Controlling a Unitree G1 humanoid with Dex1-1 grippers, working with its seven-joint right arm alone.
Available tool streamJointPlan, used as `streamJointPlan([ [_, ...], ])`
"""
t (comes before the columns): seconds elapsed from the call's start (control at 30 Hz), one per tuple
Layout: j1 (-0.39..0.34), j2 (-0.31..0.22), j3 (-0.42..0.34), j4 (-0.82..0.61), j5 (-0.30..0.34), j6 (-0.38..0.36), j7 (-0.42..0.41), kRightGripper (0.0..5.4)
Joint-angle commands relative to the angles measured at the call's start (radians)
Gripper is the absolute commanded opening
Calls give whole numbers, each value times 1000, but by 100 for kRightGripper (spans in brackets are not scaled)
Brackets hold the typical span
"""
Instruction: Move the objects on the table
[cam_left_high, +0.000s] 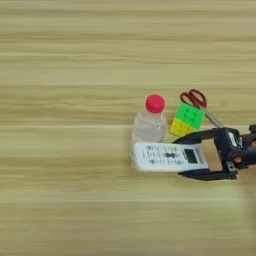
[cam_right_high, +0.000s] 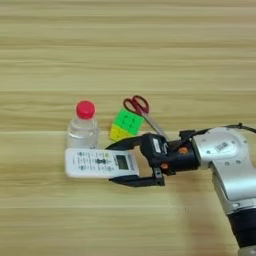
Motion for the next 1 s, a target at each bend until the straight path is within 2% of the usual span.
streamJointPlan([
  [0.03,-23,-57,0,-31,-8,-13,-21,290],
  [0.43,-16,-54,45,5,-39,-14,-17,290],
  [0.7,-20,-51,102,91,-123,-50,-35,290],
  [1.0,-29,-43,147,177,-184,-74,-54,290],
])
